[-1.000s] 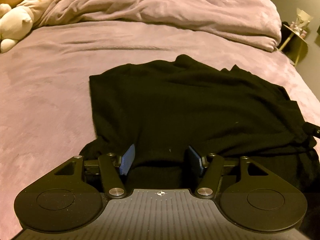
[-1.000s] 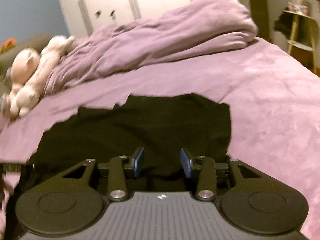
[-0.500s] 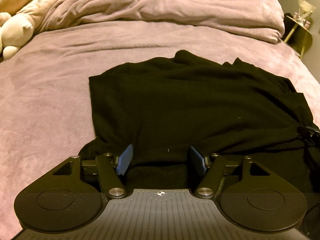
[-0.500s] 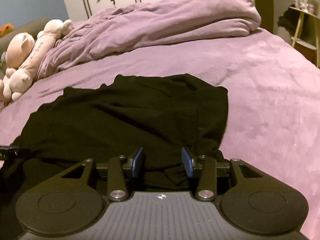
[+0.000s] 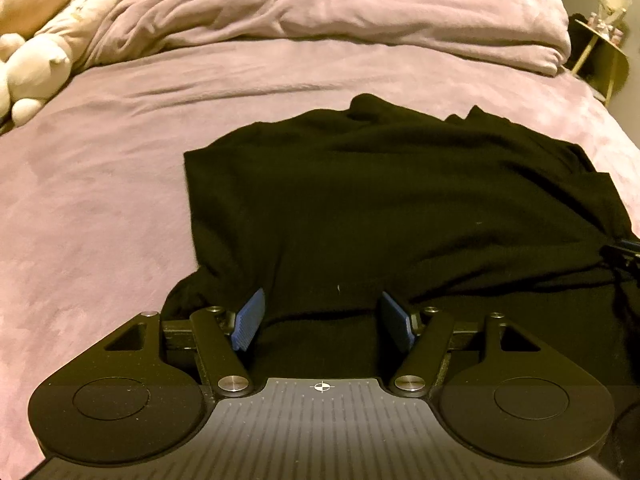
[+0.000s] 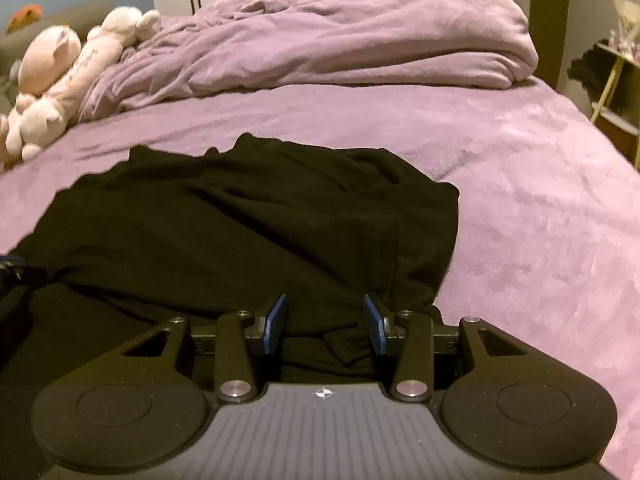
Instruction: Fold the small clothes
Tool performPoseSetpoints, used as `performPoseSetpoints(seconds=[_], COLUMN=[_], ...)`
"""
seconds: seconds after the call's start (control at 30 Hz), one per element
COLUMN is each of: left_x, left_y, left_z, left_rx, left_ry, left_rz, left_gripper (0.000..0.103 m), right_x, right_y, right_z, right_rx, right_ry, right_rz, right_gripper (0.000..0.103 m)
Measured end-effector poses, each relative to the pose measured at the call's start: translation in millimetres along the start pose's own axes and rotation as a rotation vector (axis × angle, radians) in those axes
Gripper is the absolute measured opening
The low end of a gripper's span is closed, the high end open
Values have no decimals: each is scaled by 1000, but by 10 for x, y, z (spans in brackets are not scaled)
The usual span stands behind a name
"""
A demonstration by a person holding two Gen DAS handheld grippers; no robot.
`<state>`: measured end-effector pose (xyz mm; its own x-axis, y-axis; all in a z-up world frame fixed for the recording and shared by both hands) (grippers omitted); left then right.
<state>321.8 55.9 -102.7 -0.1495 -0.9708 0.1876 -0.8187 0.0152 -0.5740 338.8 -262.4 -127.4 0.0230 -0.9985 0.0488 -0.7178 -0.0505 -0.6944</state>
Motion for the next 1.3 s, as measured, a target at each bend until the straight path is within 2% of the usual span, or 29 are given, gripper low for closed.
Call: performPoseSetpoints(seconds=[0.07,0.17,0.23,0.33,0.47,0.5,0.53,0.57,0.63,0.73,0.8,0.83,0.87,0.97,1.0,1.07,1.17,1.3], left_x=[-31,-98,-146,-203,-218,-212,-204,-196,-188,-205,-235,-253,-272,-324,-339,-363,-389,-446], left_y=[-20,-62,-96,-148,-110,-96,-82,-72,-56,-24,10,36,71,223,287,464,771,1231], left_z=[-77,-123,-128,-129,-71,-69,-73,-84,-112,-146,-174,-202,-240,-367,-407,-513,-731,-1056], left_rx=[16,28,37,54,31,27,27,28,29,26,21,18,15,3,-4,-29,-53,-85], left_ry=[23,45,20,11,1,-3,-9,-12,-11,-10,-19,-21,-19,-13,-14,-17,16,-13], left_rz=[-37,-86,-98,-111,-102,-91,-79,-69,-62,-67,-77,-85,-93,-101,-97,-89,-81,-54], left_gripper=[70,70,69,70,70,70,70,70,70,70,70,70,70,70,70,70,71,77], right_x=[24,221,368,451,373,352,335,311,308,409,496,545,605,693,672,598,460,467], right_y=[-64,-180,-240,-292,-312,-316,-320,-321,-344,-372,-366,-352,-328,-211,-151,4,348,931], right_z=[-68,-143,-98,32,232,273,287,268,212,77,-2,-34,-75,-275,-368,-547,-866,-1321], right_rx=[-9,25,19,3,-28,-37,-36,-24,9,80,123,131,124,103,96,65,4,-70], right_ry=[-7,-37,-29,-3,9,13,20,27,25,51,153,185,170,19,-7,-59,-138,-101], right_rz=[41,169,242,255,207,199,195,185,170,190,203,215,254,366,357,314,245,146], right_gripper=[43,45,45,45,44,42,33,18,10,6,5,7,8,12,13,30,46,55])
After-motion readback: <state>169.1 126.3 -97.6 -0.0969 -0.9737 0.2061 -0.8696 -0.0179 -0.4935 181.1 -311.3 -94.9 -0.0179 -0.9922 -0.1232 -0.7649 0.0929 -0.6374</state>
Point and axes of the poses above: each gripper's, at about its wrist camera, not at the fingertips, and z roughly the way its jaws point, x to its right, y to its underside, the point moved 5 cm from there along z, roughly the way its jaws point, and after that the axes turned 9 degrees about y, right-handed, at the moved point
